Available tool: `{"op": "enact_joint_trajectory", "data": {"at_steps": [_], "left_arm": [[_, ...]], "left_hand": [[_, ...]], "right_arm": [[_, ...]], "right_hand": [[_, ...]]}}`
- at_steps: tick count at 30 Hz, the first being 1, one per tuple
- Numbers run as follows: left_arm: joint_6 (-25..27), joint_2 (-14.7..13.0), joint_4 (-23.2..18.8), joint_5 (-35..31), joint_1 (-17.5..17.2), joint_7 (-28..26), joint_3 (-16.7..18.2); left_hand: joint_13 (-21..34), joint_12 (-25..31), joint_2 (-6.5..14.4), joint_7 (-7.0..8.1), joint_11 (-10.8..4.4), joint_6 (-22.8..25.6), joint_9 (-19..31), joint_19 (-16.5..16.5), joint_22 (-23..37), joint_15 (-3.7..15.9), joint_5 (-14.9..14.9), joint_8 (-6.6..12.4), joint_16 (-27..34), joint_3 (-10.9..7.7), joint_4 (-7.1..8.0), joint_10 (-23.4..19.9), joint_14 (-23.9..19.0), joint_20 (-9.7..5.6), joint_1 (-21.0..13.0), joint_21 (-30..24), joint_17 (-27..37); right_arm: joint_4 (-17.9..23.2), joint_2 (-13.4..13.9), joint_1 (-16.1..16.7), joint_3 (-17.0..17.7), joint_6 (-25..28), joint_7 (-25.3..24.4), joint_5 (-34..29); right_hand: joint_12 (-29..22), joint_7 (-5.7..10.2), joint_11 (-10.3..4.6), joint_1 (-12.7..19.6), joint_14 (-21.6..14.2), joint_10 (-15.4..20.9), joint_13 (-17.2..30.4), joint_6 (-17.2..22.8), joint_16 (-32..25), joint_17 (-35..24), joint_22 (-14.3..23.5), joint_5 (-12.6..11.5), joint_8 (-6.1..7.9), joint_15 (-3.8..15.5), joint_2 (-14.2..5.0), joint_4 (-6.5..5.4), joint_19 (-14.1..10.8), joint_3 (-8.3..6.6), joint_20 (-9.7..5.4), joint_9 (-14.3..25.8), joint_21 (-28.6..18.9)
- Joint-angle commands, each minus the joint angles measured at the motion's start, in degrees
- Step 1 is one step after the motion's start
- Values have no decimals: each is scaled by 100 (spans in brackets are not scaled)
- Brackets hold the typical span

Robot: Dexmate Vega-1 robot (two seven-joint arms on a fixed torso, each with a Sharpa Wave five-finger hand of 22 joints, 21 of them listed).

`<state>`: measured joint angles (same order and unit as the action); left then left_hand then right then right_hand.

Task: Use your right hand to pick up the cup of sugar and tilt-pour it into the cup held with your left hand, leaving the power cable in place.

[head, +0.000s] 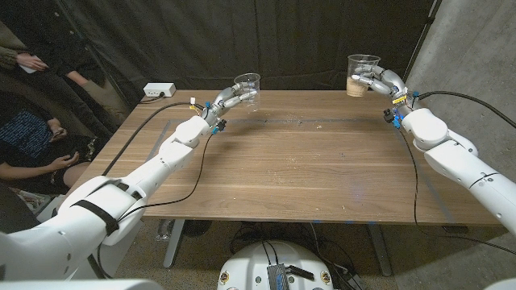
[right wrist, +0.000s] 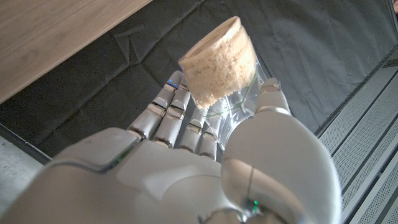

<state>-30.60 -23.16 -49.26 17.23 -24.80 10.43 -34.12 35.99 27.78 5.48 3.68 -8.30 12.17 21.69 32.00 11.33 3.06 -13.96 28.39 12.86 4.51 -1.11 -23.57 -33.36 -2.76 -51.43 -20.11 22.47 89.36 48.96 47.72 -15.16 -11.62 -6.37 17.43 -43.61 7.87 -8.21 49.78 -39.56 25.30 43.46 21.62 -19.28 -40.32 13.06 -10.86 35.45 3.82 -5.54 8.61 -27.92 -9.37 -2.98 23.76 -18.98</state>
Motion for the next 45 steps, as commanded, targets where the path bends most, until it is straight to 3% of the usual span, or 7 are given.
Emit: {"op": "enact_joint_trajectory", "data": {"at_steps": [1, 23, 37, 45], "left_arm": [[-44, 75, 147, 26, 71, 162, -56], [12, 4, 6, 63, -29, 378, -101], [-62, -16, -24, 46, -49, 470, -123], [-85, -51, -118, 53, -119, 492, -118]], "left_hand": [[22, 45, 38, -34, -2, 55, 13, -7, 26, 671, 25, 21, -10, 41, 3, 7, 1, -5, 13, 10, 28], [12, 108, 70, -38, 3, 138, 30, -10, 32, 672, 90, 52, -19, 58, 23, -76, -73, -68, 31, 6, 60], [3, 123, 77, -45, 18, 147, 39, -24, 35, 674, 113, 55, -38, 68, 23, -75, -75, -87, 27, 8, 77], [-6, 129, 80, -53, 3, 151, 45, -24, 36, 684, 123, 57, -45, 73, 21, -74, -84, -98, 22, 6, 86]], "right_arm": [[491, 373, -106, 173, 502, 297, 157], [1342, 878, -526, 215, 1458, 840, 308], [1779, 1093, -1177, -91, 2008, 1432, 168], [1843, 1054, -1609, -368, 2087, 1874, 8]], "right_hand": [[-26, -25, 47, -8, -52, 56, 10, 28, 12, -19, 14, 0, 36, 961, -42, -65, -60, -84, -506, 37, -45], [-12, -57, 90, -18, -96, 71, 15, 44, 35, -19, 26, 8, 20, 967, -53, -65, -90, -107, -495, 42, -63], [-5, -70, 113, -27, -98, 90, 17, 44, 57, -16, 31, 17, 5, 964, -54, -67, -86, -119, -481, 45, -64], [-14, -65, 102, -20, -126, 162, 5, 86, 56, -22, 33, 21, 7, 968, -69, -63, -90, -137, -482, 47, -67]]}}
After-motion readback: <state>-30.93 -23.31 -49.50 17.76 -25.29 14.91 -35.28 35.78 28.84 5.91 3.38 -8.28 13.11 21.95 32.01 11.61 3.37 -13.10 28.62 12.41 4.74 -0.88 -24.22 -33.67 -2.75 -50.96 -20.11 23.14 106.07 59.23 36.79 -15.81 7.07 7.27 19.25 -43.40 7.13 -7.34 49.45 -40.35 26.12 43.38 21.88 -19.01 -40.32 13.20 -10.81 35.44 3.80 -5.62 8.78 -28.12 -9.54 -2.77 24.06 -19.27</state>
